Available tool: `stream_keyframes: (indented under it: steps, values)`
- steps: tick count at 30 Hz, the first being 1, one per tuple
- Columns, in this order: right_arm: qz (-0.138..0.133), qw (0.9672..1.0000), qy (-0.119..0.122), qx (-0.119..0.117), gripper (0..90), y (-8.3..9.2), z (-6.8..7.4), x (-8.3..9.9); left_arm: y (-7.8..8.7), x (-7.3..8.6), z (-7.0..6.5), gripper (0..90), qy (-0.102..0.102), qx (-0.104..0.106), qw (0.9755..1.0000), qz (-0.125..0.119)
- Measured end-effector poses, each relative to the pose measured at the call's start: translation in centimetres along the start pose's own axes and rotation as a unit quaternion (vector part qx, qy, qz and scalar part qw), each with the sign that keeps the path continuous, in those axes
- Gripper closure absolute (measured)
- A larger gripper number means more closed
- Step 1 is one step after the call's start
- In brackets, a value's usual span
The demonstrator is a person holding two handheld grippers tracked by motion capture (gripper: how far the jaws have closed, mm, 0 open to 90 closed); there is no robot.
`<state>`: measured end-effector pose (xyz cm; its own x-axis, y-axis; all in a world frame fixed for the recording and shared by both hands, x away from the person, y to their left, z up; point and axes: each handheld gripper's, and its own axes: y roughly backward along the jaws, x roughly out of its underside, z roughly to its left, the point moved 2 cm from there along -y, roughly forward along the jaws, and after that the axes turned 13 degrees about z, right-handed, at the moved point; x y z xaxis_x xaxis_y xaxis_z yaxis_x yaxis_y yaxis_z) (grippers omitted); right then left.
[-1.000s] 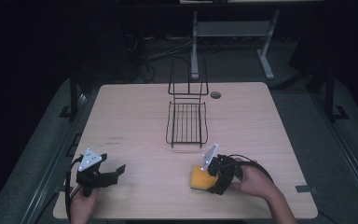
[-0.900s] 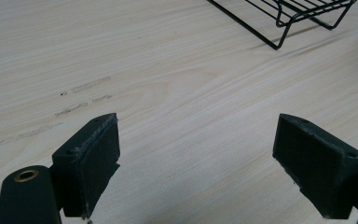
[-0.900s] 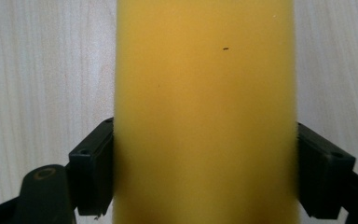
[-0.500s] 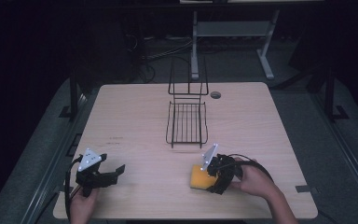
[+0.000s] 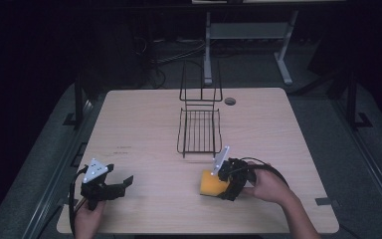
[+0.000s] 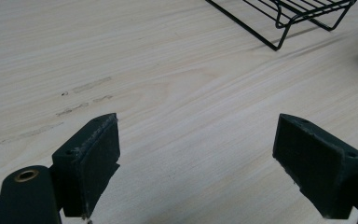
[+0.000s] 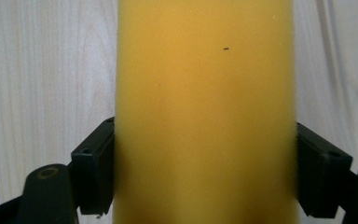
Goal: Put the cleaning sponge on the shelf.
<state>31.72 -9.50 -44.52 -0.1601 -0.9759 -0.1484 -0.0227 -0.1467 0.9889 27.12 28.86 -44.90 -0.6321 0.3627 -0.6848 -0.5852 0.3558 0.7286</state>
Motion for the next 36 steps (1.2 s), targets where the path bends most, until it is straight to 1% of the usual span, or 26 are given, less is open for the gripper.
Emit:
stream_keyframes:
  steps: [11,12,20,22,23,26,28,32,36]
  values:
    - [0.0,1.0,0.003,0.002,21.6,1.0,-0.9,-0.8,0.0,0.0,0.0,14.1,-0.001,0.001,1.0,0.002]
    - [0.0,1.0,0.006,0.003,21.6,1.1,-1.2,-1.0,0.0,0.0,0.0,14.1,-0.002,0.0,1.0,0.001]
    - [0.002,1.0,0.007,0.003,21.6,1.8,-2.1,-1.6,0.0,0.0,0.0,14.1,0.0,0.002,1.0,0.001]
    - [0.001,0.9999,0.01,0.005,21.5,2.2,-2.5,-1.9,0.0,-0.1,-0.1,14.1,-0.001,0.003,1.0,0.002]
    - [0.001,0.9999,0.01,0.005,21.5,2.2,-2.5,-1.9,0.0,-0.1,-0.1,14.1,-0.001,0.003,1.0,0.002]
    - [-0.001,0.9999,0.012,0.003,21.6,2.6,-3.1,-2.3,-0.1,-0.1,-0.1,14.1,0.0,0.004,1.0,0.0]
    - [0.002,0.9999,0.011,0.004,21.5,2.6,-3.3,-2.4,-0.1,-0.1,-0.1,14.1,-0.001,0.005,1.0,0.001]
    - [0.006,0.9998,0.017,0.005,21.6,2.6,-3.6,-2.7,-0.1,-0.1,-0.2,14.1,-0.003,0.005,1.0,0.001]
    - [0.007,0.9999,0.014,0.002,21.5,2.6,-3.9,-2.9,-0.1,-0.1,-0.2,14.0,-0.003,0.005,1.0,0.002]
